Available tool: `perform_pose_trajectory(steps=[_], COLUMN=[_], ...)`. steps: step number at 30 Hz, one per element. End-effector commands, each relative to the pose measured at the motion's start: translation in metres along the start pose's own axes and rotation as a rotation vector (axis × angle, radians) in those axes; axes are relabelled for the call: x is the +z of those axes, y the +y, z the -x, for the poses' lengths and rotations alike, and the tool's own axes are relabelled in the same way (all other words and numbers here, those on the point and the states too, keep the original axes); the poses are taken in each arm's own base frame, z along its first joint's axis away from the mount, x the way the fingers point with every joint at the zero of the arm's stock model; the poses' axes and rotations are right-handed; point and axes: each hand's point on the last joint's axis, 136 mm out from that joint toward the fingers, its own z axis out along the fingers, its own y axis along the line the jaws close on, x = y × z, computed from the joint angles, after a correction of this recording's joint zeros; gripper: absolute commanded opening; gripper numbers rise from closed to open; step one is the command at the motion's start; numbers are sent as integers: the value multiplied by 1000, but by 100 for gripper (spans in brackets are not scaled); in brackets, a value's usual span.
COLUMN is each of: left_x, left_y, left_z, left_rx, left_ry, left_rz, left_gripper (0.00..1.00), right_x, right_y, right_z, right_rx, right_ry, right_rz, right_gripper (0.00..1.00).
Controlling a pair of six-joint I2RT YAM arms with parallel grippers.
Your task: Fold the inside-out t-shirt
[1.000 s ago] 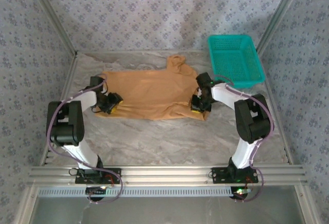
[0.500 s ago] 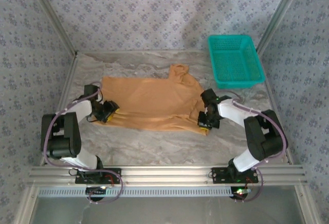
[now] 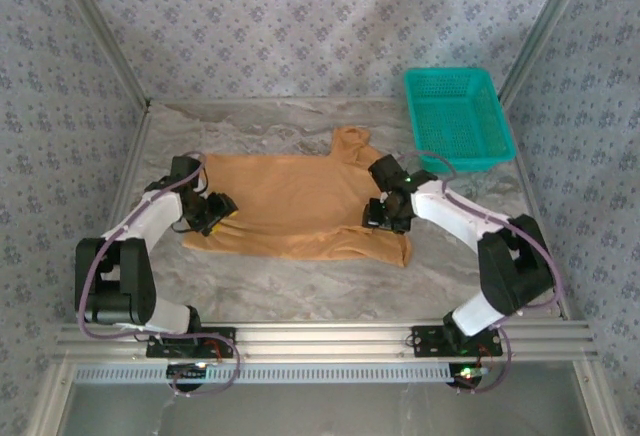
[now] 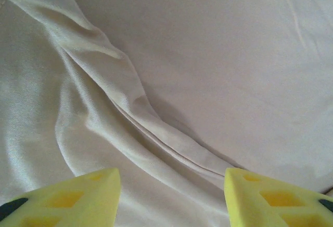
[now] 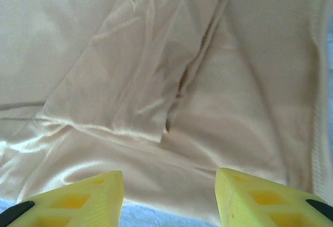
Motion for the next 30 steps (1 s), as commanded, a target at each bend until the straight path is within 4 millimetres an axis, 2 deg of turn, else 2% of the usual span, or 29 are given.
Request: perform_pose_trajectory(steps=[1, 6, 8, 10, 12, 13, 14, 16, 19, 21, 26, 28, 30], left_x=[-4, -9, -10, -10, -11, -11, -11, -11, -9, -8, -11, -11, -10], left_y=[4, 4, 4, 3, 3, 3, 2, 2, 1, -1, -4, -3, -2], left_z=[-7, -6, -5, -5, -4, -4, -4, -4, -3, -3, -9, -10, -12], left_rx=[5, 12, 14, 17, 18, 19, 18, 19, 14, 14, 36, 39, 39], left_ry=[13, 2, -2, 0, 0, 0, -1, -2, 2, 9, 14, 15, 19], left_rz=[21, 20, 23, 23, 25, 25, 25, 25, 18, 13, 12, 16, 19], left_gripper=[54, 54, 54, 53, 53, 53, 53, 53, 52, 52, 52, 52, 52], right_x=[12, 26, 32, 35, 32, 30, 19, 9, 3, 9, 39, 44, 40], right_y=[13, 20, 21, 24, 27, 27, 37, 42, 50, 56, 65, 73, 84], right_z=[4, 9, 12, 15, 16, 15, 25, 32, 45, 55, 86, 100, 111], right_rx=[23, 23, 24, 21, 11, 7, -1, -12, -27, -32, -115, -141, -166], right_ry=[41, 57, 61, 67, 65, 64, 31, 3, -22, -17, 40, 35, 8], right_rz=[24, 15, 11, 9, 4, -2, 18, 22, 31, 41, 16, 29, 51], right_gripper=[50, 49, 38, 13, 0, 0, 0, 0, 0, 1, 5, 6, 14])
